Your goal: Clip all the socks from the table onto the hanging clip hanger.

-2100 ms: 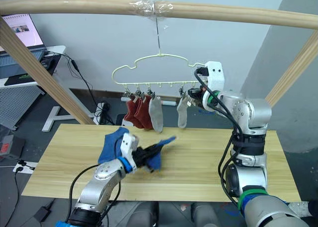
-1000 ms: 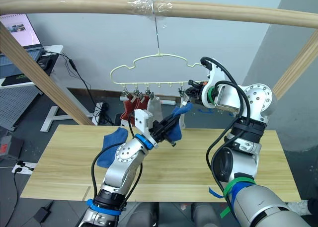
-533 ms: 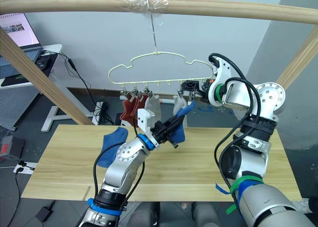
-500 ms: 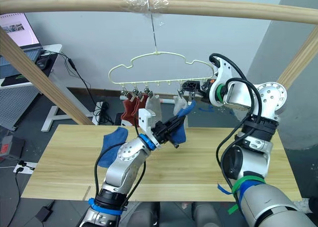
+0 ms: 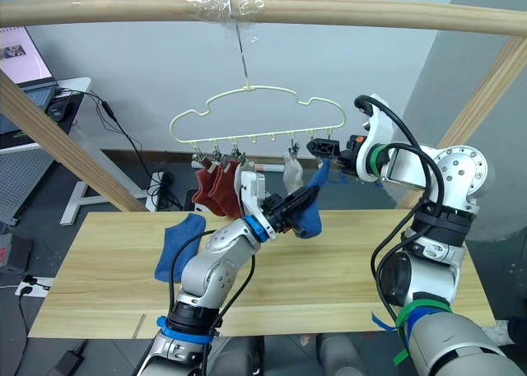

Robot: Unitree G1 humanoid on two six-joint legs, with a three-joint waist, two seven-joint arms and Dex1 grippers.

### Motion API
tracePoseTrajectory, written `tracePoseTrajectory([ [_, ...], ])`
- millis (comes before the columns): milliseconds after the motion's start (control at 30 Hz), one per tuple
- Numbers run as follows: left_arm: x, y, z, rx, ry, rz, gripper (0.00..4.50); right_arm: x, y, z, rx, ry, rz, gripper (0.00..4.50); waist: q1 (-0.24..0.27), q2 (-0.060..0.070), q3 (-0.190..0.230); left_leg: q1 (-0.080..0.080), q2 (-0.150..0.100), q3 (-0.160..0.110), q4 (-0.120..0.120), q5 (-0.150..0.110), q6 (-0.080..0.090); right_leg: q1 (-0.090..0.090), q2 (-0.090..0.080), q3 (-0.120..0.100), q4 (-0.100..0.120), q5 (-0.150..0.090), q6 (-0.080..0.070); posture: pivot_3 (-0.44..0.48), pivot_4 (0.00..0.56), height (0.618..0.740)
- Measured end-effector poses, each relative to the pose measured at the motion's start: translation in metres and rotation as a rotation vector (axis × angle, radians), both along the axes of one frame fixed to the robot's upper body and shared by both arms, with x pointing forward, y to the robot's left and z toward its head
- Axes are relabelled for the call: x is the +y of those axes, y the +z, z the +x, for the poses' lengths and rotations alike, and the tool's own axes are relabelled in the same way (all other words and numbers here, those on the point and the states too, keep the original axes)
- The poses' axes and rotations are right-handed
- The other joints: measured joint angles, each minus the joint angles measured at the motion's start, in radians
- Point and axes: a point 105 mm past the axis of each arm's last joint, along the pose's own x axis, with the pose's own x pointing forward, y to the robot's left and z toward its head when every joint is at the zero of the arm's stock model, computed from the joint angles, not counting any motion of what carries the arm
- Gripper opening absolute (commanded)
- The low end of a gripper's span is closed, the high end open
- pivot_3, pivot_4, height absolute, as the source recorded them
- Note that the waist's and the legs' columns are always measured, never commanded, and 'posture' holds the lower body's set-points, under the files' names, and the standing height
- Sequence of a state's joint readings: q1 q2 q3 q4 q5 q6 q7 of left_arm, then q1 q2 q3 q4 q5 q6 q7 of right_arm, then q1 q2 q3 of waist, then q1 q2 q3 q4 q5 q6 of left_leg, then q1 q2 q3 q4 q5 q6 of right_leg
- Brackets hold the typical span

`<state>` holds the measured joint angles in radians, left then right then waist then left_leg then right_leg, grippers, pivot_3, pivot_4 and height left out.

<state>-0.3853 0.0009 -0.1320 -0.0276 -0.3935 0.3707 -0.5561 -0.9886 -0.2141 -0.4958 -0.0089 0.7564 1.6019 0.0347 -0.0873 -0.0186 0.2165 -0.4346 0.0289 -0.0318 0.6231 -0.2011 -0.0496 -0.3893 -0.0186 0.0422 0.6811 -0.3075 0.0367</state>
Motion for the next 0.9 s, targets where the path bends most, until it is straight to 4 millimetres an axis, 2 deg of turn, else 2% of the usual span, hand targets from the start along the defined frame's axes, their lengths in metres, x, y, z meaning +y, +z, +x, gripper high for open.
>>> tracePoseTrajectory([
  [33, 0.001, 0.000, 0.001, -0.004, 0.005, 0.005, 0.00, 0.000, 0.002, -0.001, -0.023, 0.001, -0.008, 4.47, 0.000, 0.000, 0.000, 0.000, 0.000, 0.000, 0.000, 0.000, 0.000, 0.000, 0.000, 0.000, 0.000, 0.000, 0.000, -0.146, 0.208, 0.740],
  [133, 0.008, -0.004, 0.005, -0.012, 0.028, 0.046, 0.72, -0.003, 0.004, -0.006, -0.084, -0.002, -0.038, 4.50, 0.000, 0.000, 0.000, 0.000, 0.000, 0.000, 0.000, 0.000, 0.000, 0.000, 0.000, 0.000, 0.000, 0.000, 0.000, -0.139, 0.210, 0.740],
  [300, 0.023, -0.010, 0.012, -0.022, 0.078, 0.093, 2.30, -0.008, -0.002, -0.019, -0.164, -0.009, -0.091, 4.50, 0.000, 0.000, 0.000, 0.000, 0.000, 0.000, 0.000, 0.000, 0.000, 0.000, 0.000, 0.000, 0.000, 0.000, 0.000, -0.141, 0.211, 0.740],
  [500, 0.041, -0.015, 0.011, -0.043, 0.099, 0.161, 4.22, -0.011, -0.003, -0.029, -0.306, -0.094, -0.162, 4.50, -0.001, 0.000, 0.000, 0.000, 0.000, 0.000, 0.000, 0.000, 0.000, 0.000, 0.000, 0.000, 0.000, 0.000, 0.001, -0.145, 0.210, 0.740],
  [567, 0.053, -0.015, 0.008, -0.063, 0.102, 0.202, 4.22, -0.012, -0.007, -0.031, -0.396, -0.134, -0.260, 4.50, -0.002, 0.000, 0.000, 0.000, 0.000, 0.000, 0.000, 0.000, 0.000, -0.001, 0.000, 0.001, -0.001, 0.000, 0.001, -0.146, 0.211, 0.740],
  [600, 0.061, -0.014, 0.007, -0.076, 0.108, 0.221, 4.24, -0.010, -0.010, -0.032, -0.437, -0.151, -0.295, 4.32, -0.003, 0.000, 0.000, 0.000, 0.000, 0.000, 0.000, 0.000, 0.000, -0.001, 0.000, 0.001, -0.001, 0.000, 0.001, -0.146, 0.211, 0.740],
  [667, 0.071, -0.005, 0.002, -0.104, 0.108, 0.239, 4.26, -0.002, -0.010, -0.033, -0.515, -0.172, -0.307, 3.88, -0.006, 0.000, 0.000, 0.000, 0.001, 0.001, 0.000, 0.000, 0.000, -0.001, 0.000, 0.001, 0.000, -0.001, 0.002, -0.136, 0.211, 0.740],
  [733, 0.077, 0.006, -0.003, -0.146, 0.091, 0.264, 4.26, 0.009, -0.011, -0.035, -0.575, -0.183, -0.314, 3.20, -0.005, 0.000, 0.000, 0.000, 0.001, 0.000, 0.000, 0.000, 0.000, -0.001, 0.000, 0.001, 0.000, 0.000, 0.003, -0.125, 0.210, 0.740],
  [900, 0.094, 0.029, -0.013, -0.213, 0.084, 0.303, 4.26, 0.024, -0.024, -0.038, -0.634, -0.226, -0.340, 3.20, 0.000, 0.000, 0.001, 0.000, 0.001, 0.000, 0.001, 0.000, -0.001, 0.000, 0.000, 0.001, 0.000, 0.001, 0.003, -0.099, 0.201, 0.740],
])
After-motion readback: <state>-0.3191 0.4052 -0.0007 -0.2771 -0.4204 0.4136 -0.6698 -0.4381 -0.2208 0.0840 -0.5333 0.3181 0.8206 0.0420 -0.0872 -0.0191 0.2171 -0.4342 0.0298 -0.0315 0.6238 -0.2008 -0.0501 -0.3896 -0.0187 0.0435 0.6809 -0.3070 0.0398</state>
